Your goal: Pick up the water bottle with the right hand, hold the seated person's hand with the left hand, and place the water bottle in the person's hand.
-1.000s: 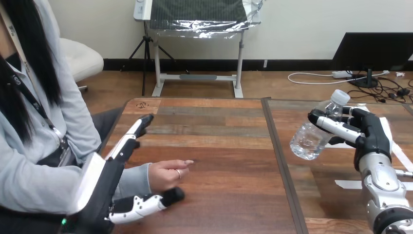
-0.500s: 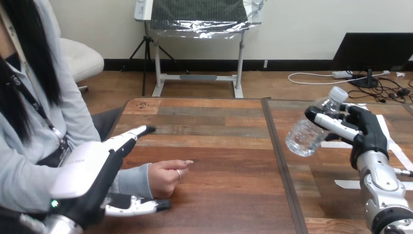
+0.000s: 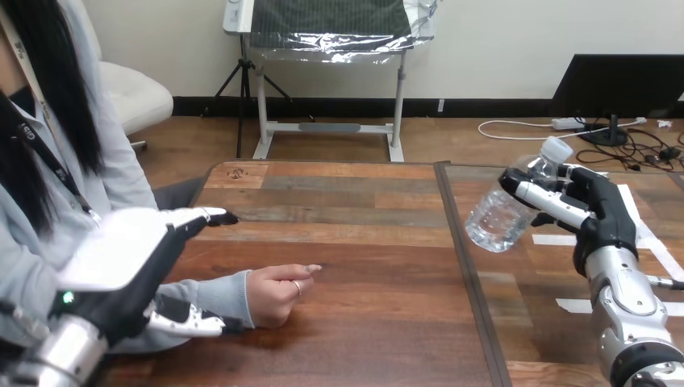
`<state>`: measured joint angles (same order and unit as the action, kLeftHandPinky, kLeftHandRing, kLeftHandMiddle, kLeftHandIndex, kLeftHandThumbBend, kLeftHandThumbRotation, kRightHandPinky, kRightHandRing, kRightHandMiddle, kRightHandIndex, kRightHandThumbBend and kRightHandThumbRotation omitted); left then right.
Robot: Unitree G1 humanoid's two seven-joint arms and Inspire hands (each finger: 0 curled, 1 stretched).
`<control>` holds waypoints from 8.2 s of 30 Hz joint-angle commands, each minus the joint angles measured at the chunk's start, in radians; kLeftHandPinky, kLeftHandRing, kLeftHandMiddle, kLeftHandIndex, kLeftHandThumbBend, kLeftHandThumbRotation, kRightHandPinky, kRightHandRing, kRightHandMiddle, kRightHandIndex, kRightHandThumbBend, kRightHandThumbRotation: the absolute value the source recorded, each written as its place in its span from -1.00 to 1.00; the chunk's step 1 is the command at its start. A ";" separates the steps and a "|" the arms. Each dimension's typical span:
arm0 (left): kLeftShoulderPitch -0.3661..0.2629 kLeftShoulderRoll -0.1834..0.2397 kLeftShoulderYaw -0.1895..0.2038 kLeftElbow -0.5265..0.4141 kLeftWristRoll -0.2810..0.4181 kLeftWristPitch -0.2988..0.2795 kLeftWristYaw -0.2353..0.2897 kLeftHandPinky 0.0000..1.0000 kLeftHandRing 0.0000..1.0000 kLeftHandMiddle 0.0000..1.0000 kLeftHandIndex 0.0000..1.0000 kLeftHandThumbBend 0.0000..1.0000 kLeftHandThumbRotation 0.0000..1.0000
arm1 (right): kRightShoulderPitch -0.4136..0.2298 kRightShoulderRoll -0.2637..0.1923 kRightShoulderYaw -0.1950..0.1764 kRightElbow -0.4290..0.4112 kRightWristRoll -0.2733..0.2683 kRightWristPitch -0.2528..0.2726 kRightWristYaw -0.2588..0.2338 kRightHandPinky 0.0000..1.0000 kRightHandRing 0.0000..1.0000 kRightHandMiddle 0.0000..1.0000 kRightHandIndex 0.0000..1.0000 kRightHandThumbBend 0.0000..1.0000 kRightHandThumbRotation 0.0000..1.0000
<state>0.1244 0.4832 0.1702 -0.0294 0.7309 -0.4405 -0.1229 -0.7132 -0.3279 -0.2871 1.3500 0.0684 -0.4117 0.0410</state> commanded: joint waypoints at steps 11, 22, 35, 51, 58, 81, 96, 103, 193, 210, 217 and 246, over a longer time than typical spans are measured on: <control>-0.180 0.150 -0.097 0.037 0.035 0.000 -0.031 0.46 0.52 0.52 0.54 1.00 -0.44 | -0.124 0.004 -0.005 -0.098 0.024 -0.082 0.028 -0.32 -0.22 -0.03 0.00 0.50 -1.00; -0.245 0.203 -0.148 0.124 0.018 -0.016 -0.031 0.42 0.45 0.45 0.49 1.00 -0.42 | -0.124 0.009 -0.011 -0.118 0.036 -0.090 0.042 -0.33 -0.22 -0.02 0.00 0.48 -1.00; -0.302 0.236 -0.202 0.198 0.010 -0.013 -0.039 0.40 0.40 0.41 0.46 1.00 -0.40 | -0.121 0.017 -0.021 -0.143 0.062 -0.097 0.070 -0.35 -0.22 -0.03 -0.02 0.48 -1.00; -0.332 0.256 -0.238 0.221 -0.017 -0.001 -0.101 0.29 0.34 0.39 0.44 1.00 -0.39 | -0.116 0.025 -0.019 -0.165 0.087 -0.120 0.094 -0.36 -0.22 -0.05 -0.04 0.48 -1.00; -0.336 0.262 -0.246 0.205 -0.035 0.033 -0.169 0.22 0.33 0.39 0.45 1.00 -0.33 | -0.117 0.028 -0.025 -0.175 0.110 -0.126 0.124 -0.35 -0.22 -0.05 -0.04 0.46 -1.00; -0.334 0.282 -0.264 0.220 -0.072 0.013 -0.229 0.20 0.31 0.38 0.46 1.00 -0.24 | -0.105 0.034 -0.031 -0.226 0.149 -0.148 0.160 -0.36 -0.21 -0.06 -0.05 0.43 -1.00; -0.323 0.273 -0.275 0.225 -0.086 0.018 -0.245 0.21 0.27 0.33 0.43 1.00 -0.35 | -0.079 0.041 -0.026 -0.275 0.164 -0.164 0.185 -0.36 -0.22 -0.07 -0.06 0.45 -1.00; -0.315 0.271 -0.285 0.226 -0.088 0.021 -0.245 0.21 0.25 0.32 0.40 1.00 -0.43 | -0.064 0.048 -0.026 -0.310 0.177 -0.159 0.198 -0.38 -0.23 -0.09 -0.07 0.44 -1.00; -0.246 0.247 -0.317 0.150 -0.131 0.000 -0.168 -0.29 -0.29 -0.21 -0.18 0.80 -1.00 | 0.107 0.089 -0.007 -0.700 0.256 -0.044 0.273 -0.43 -0.25 -0.09 -0.10 0.29 -1.00; -0.241 0.235 -0.303 0.161 -0.169 -0.005 -0.165 -0.45 -0.36 -0.27 -0.29 0.77 -1.00 | 0.108 0.088 -0.004 -0.695 0.255 -0.048 0.280 -0.44 -0.26 -0.09 -0.10 0.28 -1.00; -0.246 0.237 -0.299 0.156 -0.203 -0.020 -0.165 -0.51 -0.40 -0.31 -0.32 0.78 -1.00 | 0.114 0.093 -0.002 -0.701 0.262 -0.033 0.285 -0.44 -0.25 -0.09 -0.10 0.28 -1.00; -0.376 0.223 -0.284 0.070 -0.233 -0.004 -0.185 -0.60 -0.49 -0.36 -0.35 0.77 -1.00 | 0.149 0.170 0.065 -0.628 0.197 -0.097 0.328 -0.45 -0.25 -0.11 -0.12 0.26 -1.00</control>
<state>-0.0885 0.7262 -0.1558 0.1303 0.5371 -0.4243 -0.3372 -0.5375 -0.1896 -0.2394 0.7198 0.2832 -0.4570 0.3710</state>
